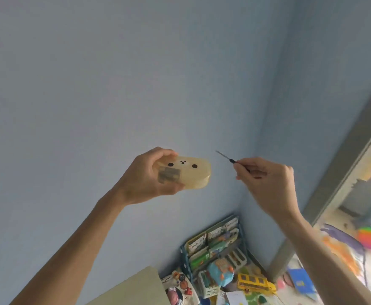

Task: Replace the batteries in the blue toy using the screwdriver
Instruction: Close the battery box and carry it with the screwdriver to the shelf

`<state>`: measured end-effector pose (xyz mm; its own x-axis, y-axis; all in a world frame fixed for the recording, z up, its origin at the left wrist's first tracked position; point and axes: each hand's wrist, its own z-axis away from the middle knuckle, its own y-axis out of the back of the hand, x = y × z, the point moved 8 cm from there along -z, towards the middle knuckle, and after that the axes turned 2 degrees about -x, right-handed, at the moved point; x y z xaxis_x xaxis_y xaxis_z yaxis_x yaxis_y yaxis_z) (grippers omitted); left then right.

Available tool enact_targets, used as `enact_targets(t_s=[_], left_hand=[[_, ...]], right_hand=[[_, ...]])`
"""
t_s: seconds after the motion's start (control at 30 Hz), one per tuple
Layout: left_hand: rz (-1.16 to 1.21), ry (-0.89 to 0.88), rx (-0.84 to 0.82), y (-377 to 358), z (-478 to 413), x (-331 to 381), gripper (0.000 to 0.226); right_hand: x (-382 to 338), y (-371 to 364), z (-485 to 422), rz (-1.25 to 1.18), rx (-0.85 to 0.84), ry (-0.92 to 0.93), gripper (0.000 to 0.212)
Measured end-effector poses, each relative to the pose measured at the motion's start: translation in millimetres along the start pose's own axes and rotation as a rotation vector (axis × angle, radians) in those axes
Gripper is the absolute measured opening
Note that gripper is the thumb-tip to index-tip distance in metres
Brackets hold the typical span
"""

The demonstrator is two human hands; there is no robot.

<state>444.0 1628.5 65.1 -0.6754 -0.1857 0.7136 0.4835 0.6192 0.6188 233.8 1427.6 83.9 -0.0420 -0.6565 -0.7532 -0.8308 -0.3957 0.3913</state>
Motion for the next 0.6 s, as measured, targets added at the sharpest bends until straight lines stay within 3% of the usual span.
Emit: enact_targets(t_s=[0.33, 0.6], left_hand=[[0.190, -0.380, -0.416, -243, -98, 165, 0.081], [0.305, -0.578, -0.631, -421, -125, 326, 0.076]], right_hand=[[74, 259, 76, 0.506, 0.430, -0.278, 0.011], [134, 438, 124, 0.619, 0.649, -0.395, 0.013]])
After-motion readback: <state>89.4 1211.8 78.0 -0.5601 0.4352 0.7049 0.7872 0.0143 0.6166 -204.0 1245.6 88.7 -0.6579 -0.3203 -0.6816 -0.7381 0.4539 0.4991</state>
